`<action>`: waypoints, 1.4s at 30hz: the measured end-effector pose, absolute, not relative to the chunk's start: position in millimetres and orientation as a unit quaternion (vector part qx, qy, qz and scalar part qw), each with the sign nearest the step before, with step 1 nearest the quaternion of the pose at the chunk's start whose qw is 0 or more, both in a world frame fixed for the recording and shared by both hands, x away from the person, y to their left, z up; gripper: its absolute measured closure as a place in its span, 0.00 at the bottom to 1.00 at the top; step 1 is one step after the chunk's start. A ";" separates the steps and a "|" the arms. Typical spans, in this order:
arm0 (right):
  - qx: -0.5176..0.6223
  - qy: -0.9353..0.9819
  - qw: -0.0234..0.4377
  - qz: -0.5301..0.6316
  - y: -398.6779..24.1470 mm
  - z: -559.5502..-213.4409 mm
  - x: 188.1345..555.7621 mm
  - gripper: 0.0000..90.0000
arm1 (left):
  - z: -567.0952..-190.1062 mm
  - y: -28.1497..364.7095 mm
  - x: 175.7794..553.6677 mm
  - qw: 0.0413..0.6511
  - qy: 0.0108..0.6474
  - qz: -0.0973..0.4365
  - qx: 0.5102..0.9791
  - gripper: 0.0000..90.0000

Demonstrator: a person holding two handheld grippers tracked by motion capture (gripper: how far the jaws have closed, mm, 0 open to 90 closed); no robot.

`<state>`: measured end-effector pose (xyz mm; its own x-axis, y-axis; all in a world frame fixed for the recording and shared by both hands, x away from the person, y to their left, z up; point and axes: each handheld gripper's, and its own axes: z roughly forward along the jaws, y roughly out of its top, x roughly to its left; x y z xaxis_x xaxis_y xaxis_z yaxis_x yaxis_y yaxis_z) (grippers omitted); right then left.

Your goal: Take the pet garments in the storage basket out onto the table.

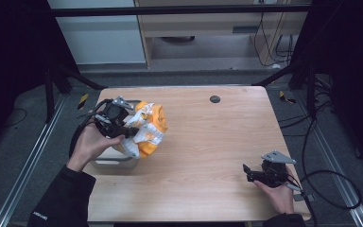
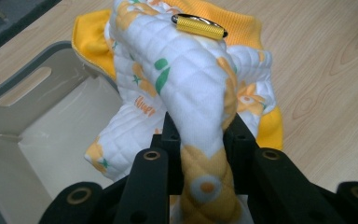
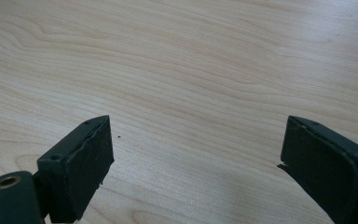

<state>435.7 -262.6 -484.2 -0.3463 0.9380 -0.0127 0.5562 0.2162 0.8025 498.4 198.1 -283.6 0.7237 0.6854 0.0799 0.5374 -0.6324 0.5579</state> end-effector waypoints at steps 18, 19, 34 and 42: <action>0.504 0.735 0.269 0.366 -263.7 -484.2 436.1 0.10 | -305.5 158.1 498.7 0.255 0.308 0.122 0.908 0.82; 0.504 0.734 0.269 0.367 -263.9 -484.0 436.0 0.11 | -308.6 153.7 499.5 0.253 0.303 0.118 0.911 0.82; 0.507 0.731 0.269 0.369 -265.0 -482.6 435.0 0.12 | -324.2 130.8 500.8 0.253 0.284 0.102 0.919 0.82; 0.506 0.732 0.272 0.366 -265.5 -482.6 435.2 0.12 | -339.3 117.3 499.8 0.247 0.270 0.092 0.926 0.82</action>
